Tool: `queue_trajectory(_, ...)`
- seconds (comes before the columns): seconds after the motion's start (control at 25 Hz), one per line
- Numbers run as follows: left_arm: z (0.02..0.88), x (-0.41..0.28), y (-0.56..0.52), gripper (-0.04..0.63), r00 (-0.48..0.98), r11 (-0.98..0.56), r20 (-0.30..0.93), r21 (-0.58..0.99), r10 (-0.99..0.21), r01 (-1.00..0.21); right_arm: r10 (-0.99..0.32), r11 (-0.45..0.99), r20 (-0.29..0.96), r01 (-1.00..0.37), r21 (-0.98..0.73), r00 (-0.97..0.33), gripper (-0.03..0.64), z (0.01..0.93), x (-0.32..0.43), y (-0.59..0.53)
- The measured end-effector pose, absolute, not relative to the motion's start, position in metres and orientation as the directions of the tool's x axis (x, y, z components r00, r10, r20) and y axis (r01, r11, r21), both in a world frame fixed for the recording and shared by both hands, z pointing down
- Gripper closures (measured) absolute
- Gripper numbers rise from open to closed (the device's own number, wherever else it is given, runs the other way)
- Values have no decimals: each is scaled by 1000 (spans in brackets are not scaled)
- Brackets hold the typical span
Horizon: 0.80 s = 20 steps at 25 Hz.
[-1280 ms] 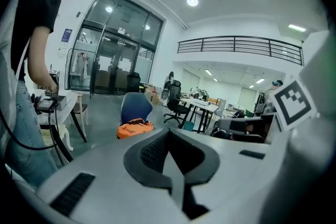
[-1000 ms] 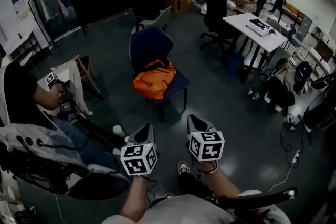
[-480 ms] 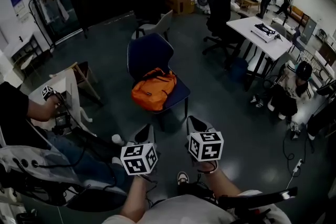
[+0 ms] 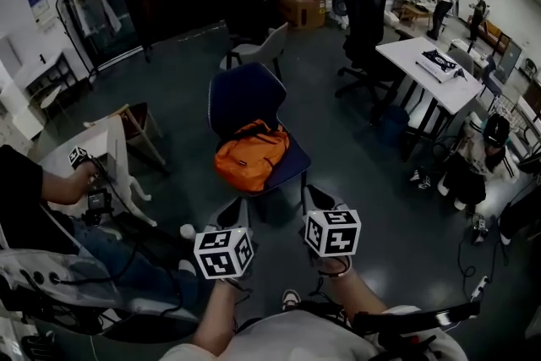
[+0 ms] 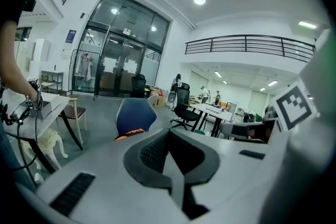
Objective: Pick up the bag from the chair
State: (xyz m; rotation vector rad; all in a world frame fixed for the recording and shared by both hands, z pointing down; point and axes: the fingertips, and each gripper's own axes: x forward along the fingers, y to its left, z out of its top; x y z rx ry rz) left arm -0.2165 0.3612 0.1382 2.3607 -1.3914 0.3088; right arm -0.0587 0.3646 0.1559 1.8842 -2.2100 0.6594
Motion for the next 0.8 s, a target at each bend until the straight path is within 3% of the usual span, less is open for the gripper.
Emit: queue_trajectory(0.8,146,-188,283,583,453,-394,374,225,-810,-891,-910,108,381,-980,-168,-165,584,148,-1,286)
